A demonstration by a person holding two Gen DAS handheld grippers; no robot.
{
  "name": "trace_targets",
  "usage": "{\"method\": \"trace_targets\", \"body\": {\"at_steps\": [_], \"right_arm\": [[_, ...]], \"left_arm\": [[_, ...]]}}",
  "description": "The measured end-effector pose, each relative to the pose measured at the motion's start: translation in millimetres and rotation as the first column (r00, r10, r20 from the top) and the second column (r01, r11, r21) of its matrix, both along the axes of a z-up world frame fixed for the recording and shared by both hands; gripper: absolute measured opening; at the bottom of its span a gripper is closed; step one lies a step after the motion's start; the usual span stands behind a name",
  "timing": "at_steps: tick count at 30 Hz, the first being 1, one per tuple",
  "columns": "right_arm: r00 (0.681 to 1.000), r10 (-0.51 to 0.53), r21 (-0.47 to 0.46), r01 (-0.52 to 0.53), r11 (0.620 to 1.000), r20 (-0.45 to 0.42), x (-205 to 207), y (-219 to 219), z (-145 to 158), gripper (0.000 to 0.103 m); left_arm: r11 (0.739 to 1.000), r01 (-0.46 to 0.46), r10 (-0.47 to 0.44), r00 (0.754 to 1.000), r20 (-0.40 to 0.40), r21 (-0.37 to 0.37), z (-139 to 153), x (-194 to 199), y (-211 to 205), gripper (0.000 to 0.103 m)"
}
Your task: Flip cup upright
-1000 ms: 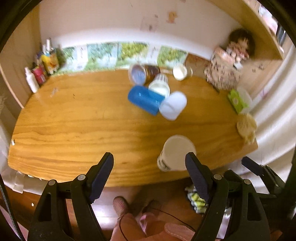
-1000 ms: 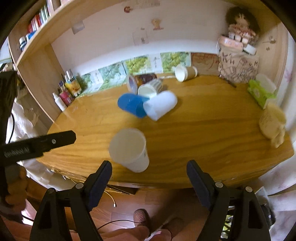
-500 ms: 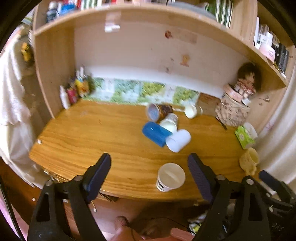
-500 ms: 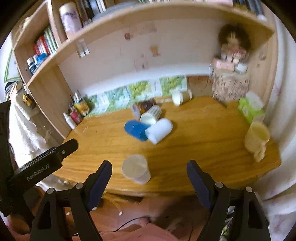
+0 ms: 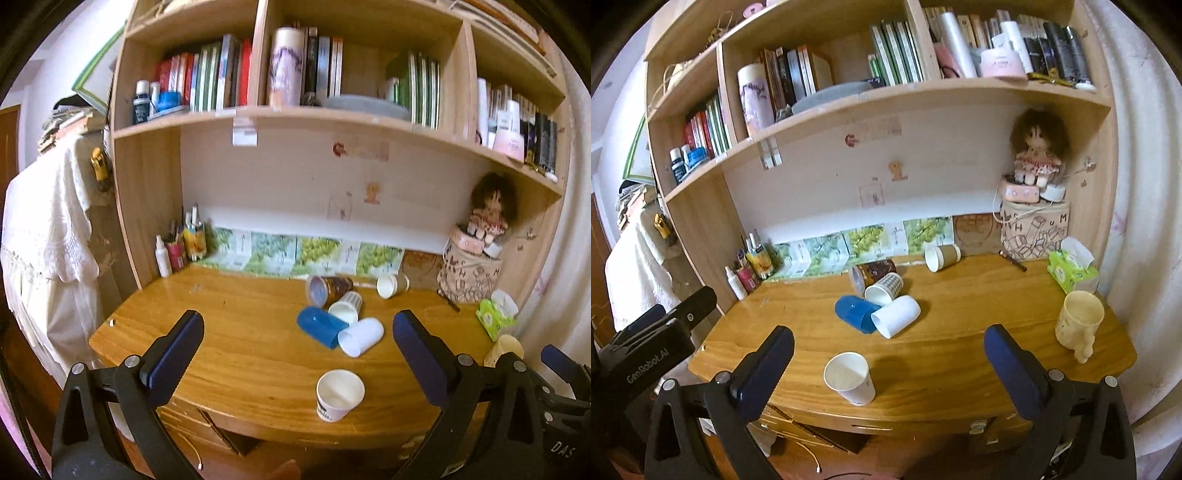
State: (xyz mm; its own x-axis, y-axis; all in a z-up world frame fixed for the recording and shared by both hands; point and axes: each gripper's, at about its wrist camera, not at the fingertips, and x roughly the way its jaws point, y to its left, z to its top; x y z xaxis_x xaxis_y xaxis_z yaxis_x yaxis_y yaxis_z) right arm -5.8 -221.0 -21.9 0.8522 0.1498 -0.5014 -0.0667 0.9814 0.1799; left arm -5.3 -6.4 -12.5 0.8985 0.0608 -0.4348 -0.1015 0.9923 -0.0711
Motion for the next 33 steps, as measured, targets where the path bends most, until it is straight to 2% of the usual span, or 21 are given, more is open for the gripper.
{"method": "trace_targets", "body": {"at_steps": [7, 17, 33], "right_arm": [[0.999, 0.005, -0.001, -0.005, 1.0, 0.049, -10.3, -2.2, 4.8, 0.103], [0.998, 0.02, -0.007, -0.02, 1.0, 0.066, -11.1, -2.6, 5.7, 0.103], [0.998, 0.05, 0.009, -0.05, 0.999, 0.036, 0.2, -5.1, 0.3, 0.103]], "left_arm": [[0.999, 0.016, -0.019, 0.997, 0.081, 0.033, 9.2, -12.4, -9.8, 0.102], [0.999, 0.022, -0.024, 0.994, 0.102, 0.023, 9.2, -16.4, -12.9, 0.102], [1.0, 0.008, -0.01, 0.995, 0.104, 0.018, 7.3, -14.4, -14.5, 0.102]]}}
